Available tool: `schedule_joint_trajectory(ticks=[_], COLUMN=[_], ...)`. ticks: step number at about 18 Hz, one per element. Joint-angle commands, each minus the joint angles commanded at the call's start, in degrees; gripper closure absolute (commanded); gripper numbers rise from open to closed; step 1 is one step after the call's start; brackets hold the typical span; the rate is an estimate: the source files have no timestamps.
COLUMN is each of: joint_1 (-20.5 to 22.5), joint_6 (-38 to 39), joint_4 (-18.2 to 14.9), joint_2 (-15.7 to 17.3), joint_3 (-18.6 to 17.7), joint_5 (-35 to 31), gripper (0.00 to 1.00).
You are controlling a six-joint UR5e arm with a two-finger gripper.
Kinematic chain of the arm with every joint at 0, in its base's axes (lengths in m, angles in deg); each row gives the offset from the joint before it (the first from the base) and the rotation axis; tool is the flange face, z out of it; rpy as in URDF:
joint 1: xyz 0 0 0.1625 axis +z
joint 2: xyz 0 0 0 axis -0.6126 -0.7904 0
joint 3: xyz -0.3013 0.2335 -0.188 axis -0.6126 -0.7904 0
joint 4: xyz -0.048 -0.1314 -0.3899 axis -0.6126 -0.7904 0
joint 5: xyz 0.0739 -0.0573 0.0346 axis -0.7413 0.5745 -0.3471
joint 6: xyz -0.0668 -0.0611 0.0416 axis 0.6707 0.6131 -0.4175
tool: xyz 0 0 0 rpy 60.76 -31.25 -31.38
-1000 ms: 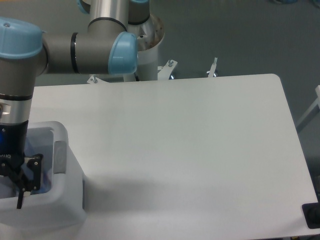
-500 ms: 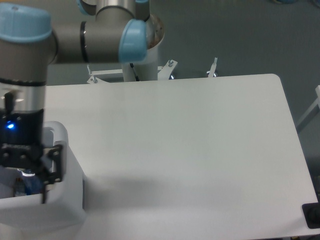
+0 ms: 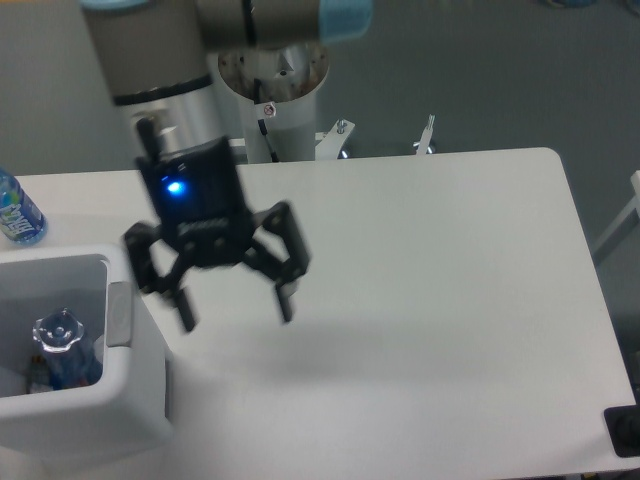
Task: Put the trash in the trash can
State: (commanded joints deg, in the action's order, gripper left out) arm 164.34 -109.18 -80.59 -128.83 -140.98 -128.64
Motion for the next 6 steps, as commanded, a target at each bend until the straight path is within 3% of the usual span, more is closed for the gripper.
schedule_joint_trajectory(ticks=[3,6], joint_1=[0.4,0.4], joint_6=[-2.0,-4.9], joint_4=[-4.2,-5.0], joint_2=[1.3,1.4], joint_3=[-1.6,-1.5], joint_5=[-4.1,-4.1], gripper=[0.00,0.00])
